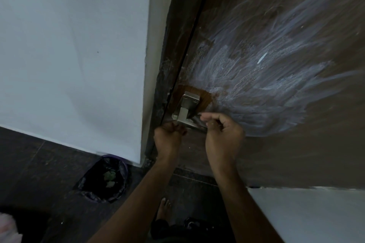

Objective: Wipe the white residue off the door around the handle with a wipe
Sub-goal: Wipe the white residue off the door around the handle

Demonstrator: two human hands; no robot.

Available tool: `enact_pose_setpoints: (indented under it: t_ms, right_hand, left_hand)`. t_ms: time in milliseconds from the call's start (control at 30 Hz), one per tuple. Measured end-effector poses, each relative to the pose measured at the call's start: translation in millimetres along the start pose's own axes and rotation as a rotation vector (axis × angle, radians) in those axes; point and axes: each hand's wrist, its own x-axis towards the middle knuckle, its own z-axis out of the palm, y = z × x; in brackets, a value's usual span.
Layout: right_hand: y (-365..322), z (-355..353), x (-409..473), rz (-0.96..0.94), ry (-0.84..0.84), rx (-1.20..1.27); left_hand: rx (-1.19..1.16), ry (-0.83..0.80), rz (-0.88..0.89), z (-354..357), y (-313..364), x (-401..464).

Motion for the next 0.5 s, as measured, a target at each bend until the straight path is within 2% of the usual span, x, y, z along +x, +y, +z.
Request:
enact_pose_setpoints:
  t_ms: [133,267,500]
  right_hand:
    - [2.4,-3.0,1.8,0.008,0.003,-0.031]
    - [2.5,-5.0,3.8,0.004,-0.002,-0.033]
    - [1.0,-7.4,5.4,0.004,-0.001,-0.011]
  left_hand:
    - [-0.280,-0.193,-0.185,5.4,6.9,-3.0]
    - [-0.700,-0.309,-0.445,5.5,14.8,3.8]
    - [-0.865,-0.323,-0.583,-1.3,5.9,9.0]
